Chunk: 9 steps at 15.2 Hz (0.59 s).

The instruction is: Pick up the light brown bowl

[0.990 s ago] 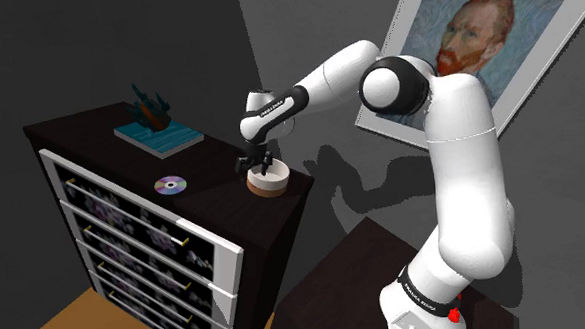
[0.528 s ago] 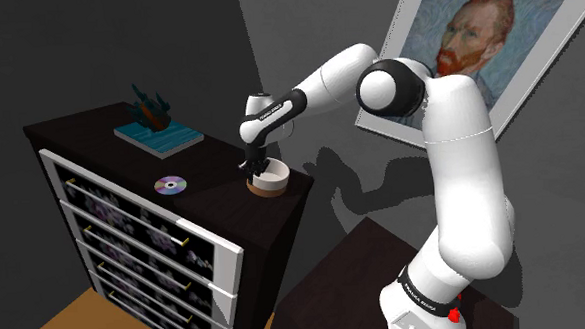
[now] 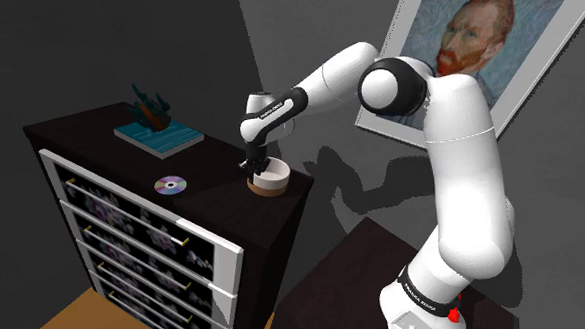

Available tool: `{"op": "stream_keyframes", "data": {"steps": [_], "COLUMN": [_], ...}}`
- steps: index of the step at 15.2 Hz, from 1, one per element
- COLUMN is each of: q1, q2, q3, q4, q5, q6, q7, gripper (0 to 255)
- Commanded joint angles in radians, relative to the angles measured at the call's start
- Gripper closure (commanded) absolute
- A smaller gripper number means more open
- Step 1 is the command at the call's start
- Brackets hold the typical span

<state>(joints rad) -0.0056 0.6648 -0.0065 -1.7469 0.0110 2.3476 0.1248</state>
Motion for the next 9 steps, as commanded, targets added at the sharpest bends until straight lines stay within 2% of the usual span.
{"op": "stream_keyframes", "data": {"steps": [1,9], "q1": [0.002,0.002], "q2": [-0.017,-0.09], "q3": [0.0,-0.001], "q4": [-0.001,-0.002], "q5": [0.0,-0.001], "q6": [-0.016,-0.088], "q7": [0.002,0.003], "gripper": [255,255]}}
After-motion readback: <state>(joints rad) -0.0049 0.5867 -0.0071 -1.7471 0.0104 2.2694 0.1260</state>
